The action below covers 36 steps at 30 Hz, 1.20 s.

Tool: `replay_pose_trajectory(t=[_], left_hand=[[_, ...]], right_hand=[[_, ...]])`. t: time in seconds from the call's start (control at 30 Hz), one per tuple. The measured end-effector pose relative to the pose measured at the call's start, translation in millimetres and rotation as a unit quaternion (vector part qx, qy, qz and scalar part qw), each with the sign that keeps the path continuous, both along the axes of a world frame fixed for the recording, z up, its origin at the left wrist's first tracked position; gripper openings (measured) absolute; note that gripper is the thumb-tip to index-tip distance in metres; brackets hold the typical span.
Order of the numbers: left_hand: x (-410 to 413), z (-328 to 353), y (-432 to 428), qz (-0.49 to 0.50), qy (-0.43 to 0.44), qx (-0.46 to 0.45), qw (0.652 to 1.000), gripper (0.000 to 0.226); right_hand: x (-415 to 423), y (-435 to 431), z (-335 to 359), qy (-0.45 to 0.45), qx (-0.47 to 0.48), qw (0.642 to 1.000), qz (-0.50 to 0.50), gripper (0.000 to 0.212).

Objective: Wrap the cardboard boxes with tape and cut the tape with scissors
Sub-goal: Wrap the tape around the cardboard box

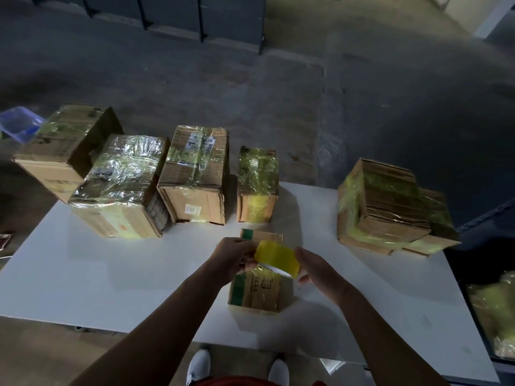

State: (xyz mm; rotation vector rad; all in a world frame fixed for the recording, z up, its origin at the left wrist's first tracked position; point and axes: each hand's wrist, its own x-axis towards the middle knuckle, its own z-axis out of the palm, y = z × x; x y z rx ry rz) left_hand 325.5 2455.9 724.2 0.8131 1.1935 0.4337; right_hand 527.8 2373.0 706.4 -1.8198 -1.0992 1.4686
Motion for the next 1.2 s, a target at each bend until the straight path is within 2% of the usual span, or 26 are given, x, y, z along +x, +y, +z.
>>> replay_pose_trajectory(t=[0.1, 0.17, 0.27, 0.47, 0.6, 0.73, 0.87, 1.07, 1.2], left_hand=[[-5.5, -0.7, -2.1, -0.008, -0.027, -0.023, 0.999, 0.021], [-7.2, -2.8, -5.4, -0.011, -0.040, -0.036, 0.998, 0.019], [-8.9, -5.7, -7.3, 0.016, -0.033, -0.036, 0.999, 0.017], [-15.9, -17.9, -5.1, 0.033, 0.074, -0.006, 0.997, 0.013], [-28.6, -26.8, 5.6, 0.065, 0.110, 0.021, 0.992, 0.010], [-38.1, -38.2, 14.0, 0.063, 0.134, 0.033, 0.988, 0.010], [-38.7, -54.6, 18.0, 0.060, 0.150, 0.021, 0.987, 0.009], [-32.9, -74.3, 18.2, 0.054, 0.155, -0.008, 0.986, 0.016], [-31.9, -82.0, 20.7, 0.054, 0.145, -0.019, 0.988, 0.015]], right_hand=[[-10.2, 4.3, 4.8, -0.064, 0.087, 0.993, -0.038, 0.029], [-16.2, 8.2, 11.7, -0.081, 0.138, 0.985, -0.071, 0.026], [-25.4, 10.7, 19.4, -0.078, 0.176, 0.979, -0.065, 0.044], [-45.4, 19.7, 16.8, -0.137, 0.217, 0.966, -0.023, 0.048], [-49.7, 25.8, 15.5, -0.266, 0.246, 0.932, -0.011, 0.054], [-63.9, 28.9, 17.0, -0.394, 0.245, 0.885, 0.046, 0.063], [-77.8, 36.9, 11.5, -0.451, 0.233, 0.859, 0.072, 0.063], [-78.3, 41.6, -3.1, -0.473, 0.152, 0.862, 0.096, 0.055], [-79.6, 44.4, -3.7, -0.471, 0.138, 0.867, 0.086, 0.055]])
